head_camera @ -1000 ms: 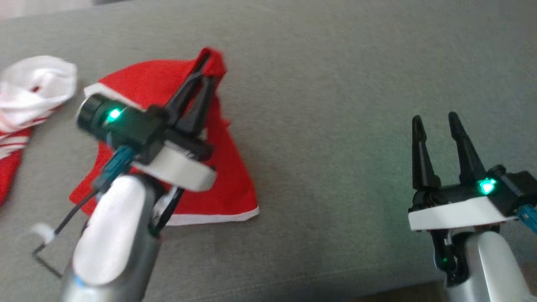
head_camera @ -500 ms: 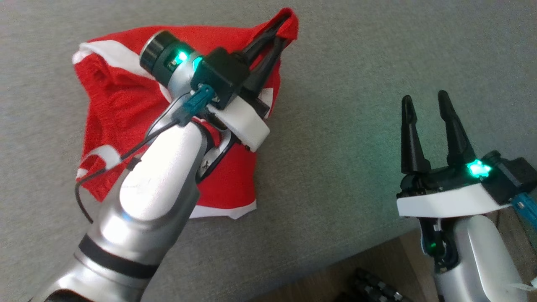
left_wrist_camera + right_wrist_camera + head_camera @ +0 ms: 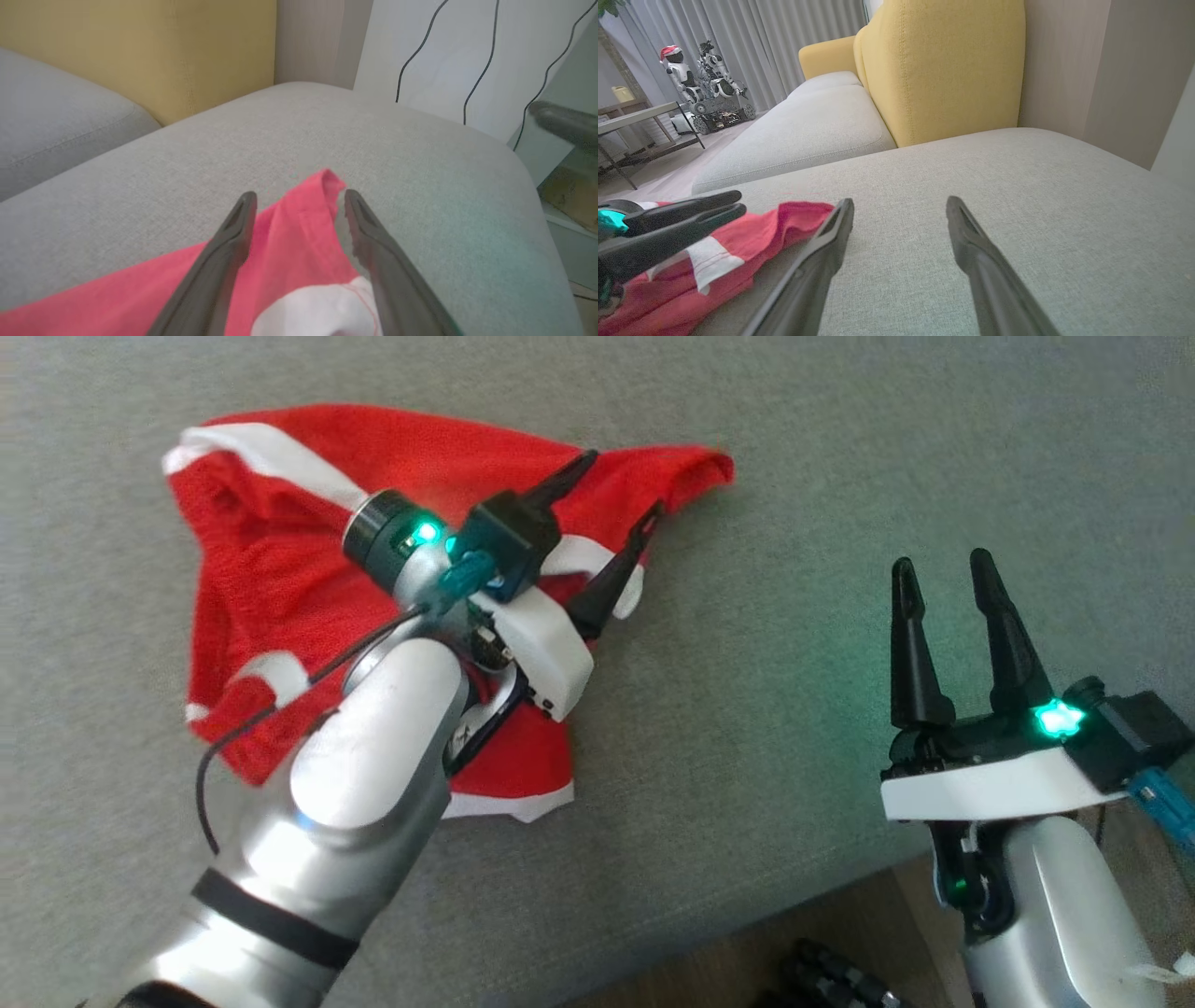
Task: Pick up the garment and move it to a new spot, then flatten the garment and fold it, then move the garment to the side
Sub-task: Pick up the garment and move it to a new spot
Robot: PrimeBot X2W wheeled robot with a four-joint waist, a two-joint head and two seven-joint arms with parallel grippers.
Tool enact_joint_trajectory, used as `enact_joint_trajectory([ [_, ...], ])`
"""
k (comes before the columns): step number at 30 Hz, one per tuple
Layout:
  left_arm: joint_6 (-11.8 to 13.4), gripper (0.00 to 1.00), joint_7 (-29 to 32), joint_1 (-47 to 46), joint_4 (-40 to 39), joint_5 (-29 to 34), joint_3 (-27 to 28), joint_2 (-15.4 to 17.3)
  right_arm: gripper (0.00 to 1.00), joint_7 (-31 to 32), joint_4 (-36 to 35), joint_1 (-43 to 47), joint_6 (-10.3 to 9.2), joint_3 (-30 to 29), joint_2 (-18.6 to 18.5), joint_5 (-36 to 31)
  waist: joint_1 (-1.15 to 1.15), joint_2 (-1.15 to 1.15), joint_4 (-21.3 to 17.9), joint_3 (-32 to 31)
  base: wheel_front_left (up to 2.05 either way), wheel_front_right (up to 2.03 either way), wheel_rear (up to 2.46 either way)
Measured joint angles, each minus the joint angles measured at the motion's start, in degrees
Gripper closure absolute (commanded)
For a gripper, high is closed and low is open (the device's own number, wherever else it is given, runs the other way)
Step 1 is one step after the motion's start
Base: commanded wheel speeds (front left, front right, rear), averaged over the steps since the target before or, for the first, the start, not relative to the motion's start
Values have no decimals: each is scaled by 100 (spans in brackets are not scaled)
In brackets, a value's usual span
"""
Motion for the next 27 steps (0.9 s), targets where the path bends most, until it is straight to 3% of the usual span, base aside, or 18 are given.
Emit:
enact_joint_trajectory([
  [5,221,0,-361,429,-303,-211,157,20,0,68,46,5,0,-105,0,-182,0,0,308,-271,0,0,0],
  [12,938,0,-725,1199,-824,-305,715,339,0,337,16,56,0,-293,-1,-438,0,0,873,-652,0,0,0],
  [18,1382,0,-835,1751,-1042,-509,1259,583,0,541,-26,117,0,-380,-2,-605,0,0,1327,-965,0,0,0],
  [27,1534,0,-884,2574,-1374,-808,1871,845,0,720,-32,388,0,-420,-1,-697,0,0,1794,-1388,0,0,0],
])
